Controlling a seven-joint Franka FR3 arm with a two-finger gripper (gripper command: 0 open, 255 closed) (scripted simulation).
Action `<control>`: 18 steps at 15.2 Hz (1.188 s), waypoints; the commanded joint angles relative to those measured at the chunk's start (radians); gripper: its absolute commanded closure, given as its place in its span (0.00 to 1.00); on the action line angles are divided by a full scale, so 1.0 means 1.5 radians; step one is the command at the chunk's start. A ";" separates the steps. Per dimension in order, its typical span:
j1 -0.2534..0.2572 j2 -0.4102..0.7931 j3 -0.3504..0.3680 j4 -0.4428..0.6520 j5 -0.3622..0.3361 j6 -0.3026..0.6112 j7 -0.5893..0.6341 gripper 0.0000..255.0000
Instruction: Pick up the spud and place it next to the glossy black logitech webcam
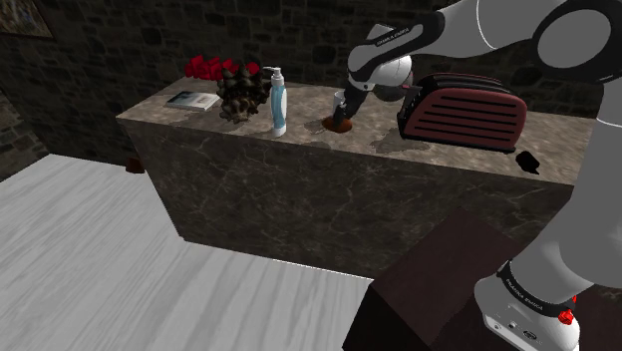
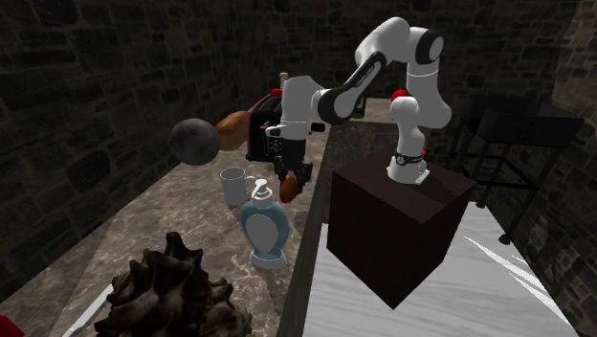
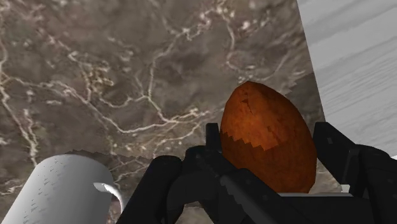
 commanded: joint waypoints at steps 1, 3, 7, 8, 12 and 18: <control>0.000 -0.010 -0.003 0.004 -0.005 -0.014 0.004 1.00; 0.001 -0.018 -0.005 0.011 -0.010 -0.028 0.010 1.00; 0.002 -0.033 -0.008 0.026 -0.020 -0.057 0.021 1.00; 0.003 -0.036 -0.009 0.031 -0.022 -0.065 0.024 1.00; 0.004 -0.049 -0.012 0.049 -0.031 -0.095 0.034 1.00; 0.004 -0.063 -0.015 0.078 -0.041 -0.136 0.047 1.00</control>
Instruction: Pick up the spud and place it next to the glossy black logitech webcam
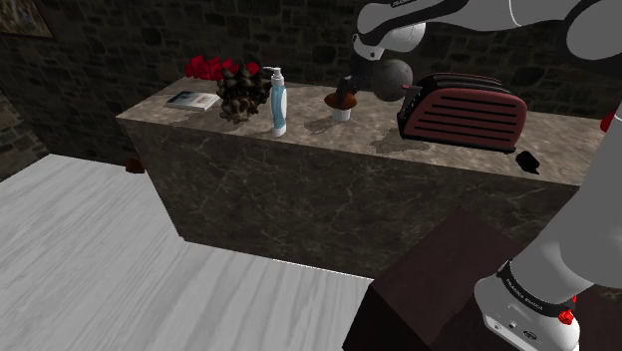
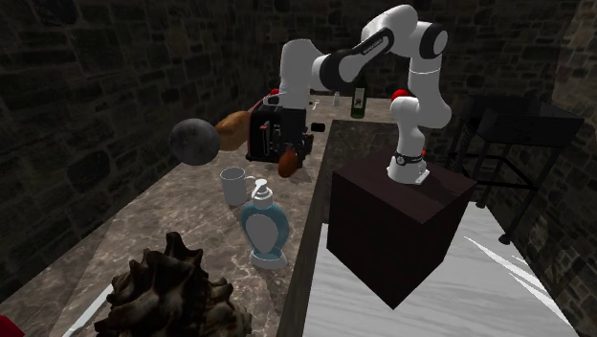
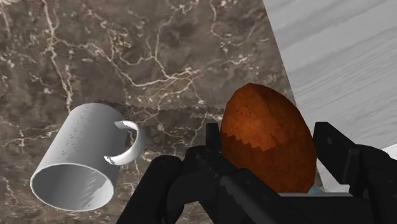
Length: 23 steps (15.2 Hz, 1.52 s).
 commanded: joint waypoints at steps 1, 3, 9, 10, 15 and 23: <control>-0.004 -0.022 -0.004 -0.022 -0.001 -0.002 -0.009 1.00; -0.014 -0.059 -0.012 -0.071 -0.001 0.006 -0.031 1.00; -0.047 -0.160 -0.041 -0.196 -0.007 0.018 -0.098 1.00; -0.053 -0.176 -0.047 -0.214 -0.009 0.018 -0.109 1.00; -0.084 -0.248 -0.079 -0.291 -0.023 0.013 -0.166 1.00; -0.143 -0.341 -0.142 -0.374 -0.060 -0.015 -0.261 1.00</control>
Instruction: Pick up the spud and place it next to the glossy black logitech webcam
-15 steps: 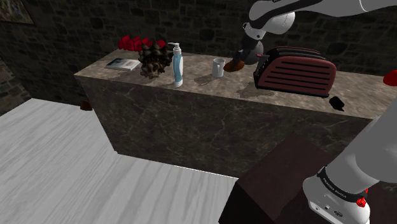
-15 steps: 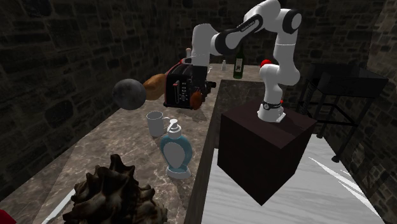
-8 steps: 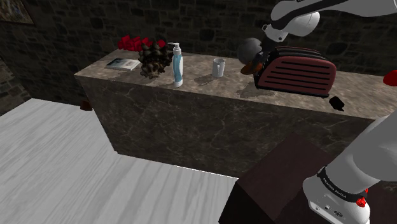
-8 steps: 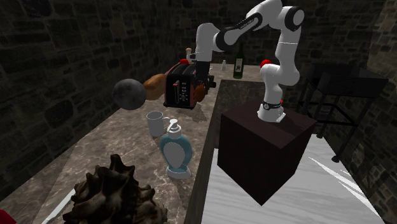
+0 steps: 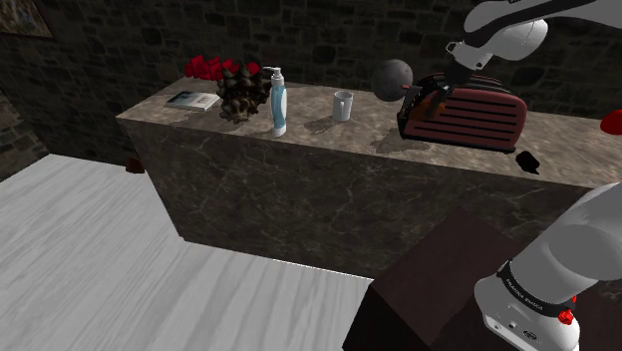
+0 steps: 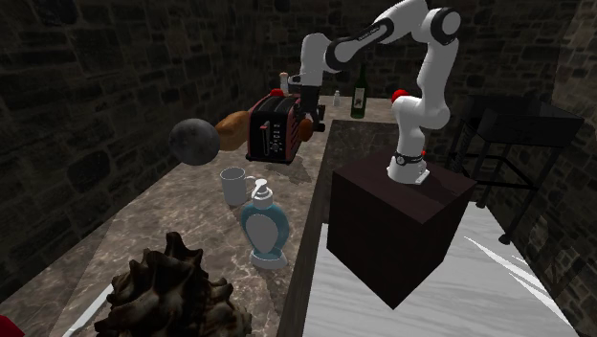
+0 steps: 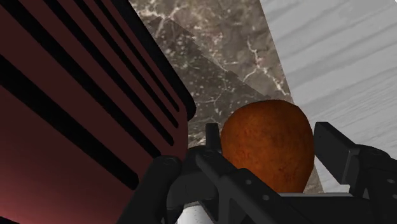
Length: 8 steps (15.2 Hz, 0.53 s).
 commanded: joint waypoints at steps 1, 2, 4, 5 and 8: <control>-0.016 -0.025 -0.017 -0.017 -0.013 -0.012 -0.024 1.00; -0.024 -0.033 -0.026 -0.023 -0.018 -0.017 -0.036 1.00; -0.040 -0.049 -0.045 -0.033 -0.030 -0.028 -0.062 1.00; -0.048 -0.056 -0.054 -0.037 -0.035 -0.033 -0.075 1.00; -0.072 -0.073 -0.084 -0.043 -0.052 -0.051 -0.116 1.00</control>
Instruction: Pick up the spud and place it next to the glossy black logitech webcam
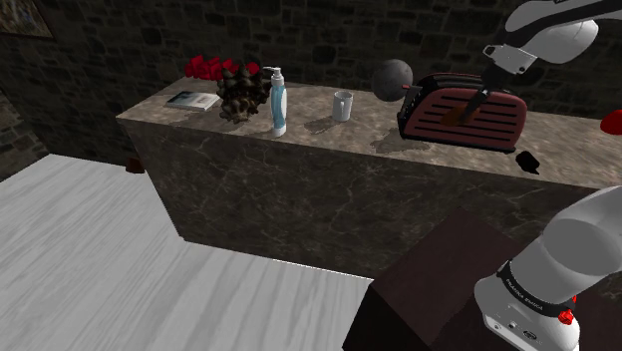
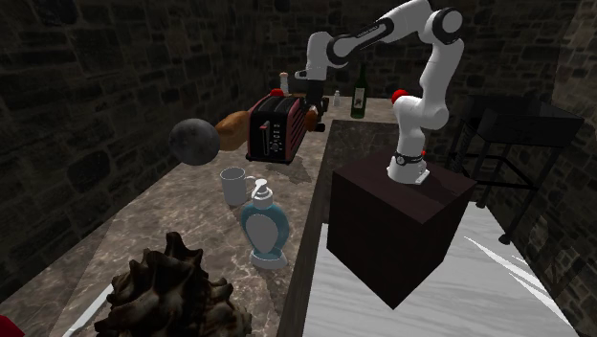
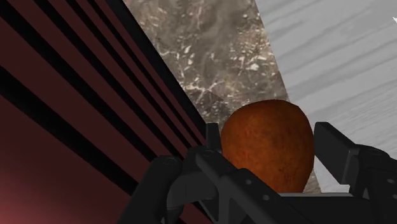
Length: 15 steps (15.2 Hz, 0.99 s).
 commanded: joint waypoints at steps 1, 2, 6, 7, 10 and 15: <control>-0.015 -0.006 -0.023 0.001 -0.010 -0.013 -0.031 1.00; -0.023 -0.009 -0.033 0.002 -0.015 -0.019 -0.045 1.00; -0.050 -0.015 -0.079 0.011 -0.033 -0.044 -0.105 1.00; -0.057 -0.015 -0.091 0.015 -0.037 -0.051 -0.120 1.00; -0.074 -0.008 -0.128 0.032 -0.046 -0.070 -0.169 1.00; -0.094 0.023 -0.197 0.076 -0.048 -0.101 -0.258 1.00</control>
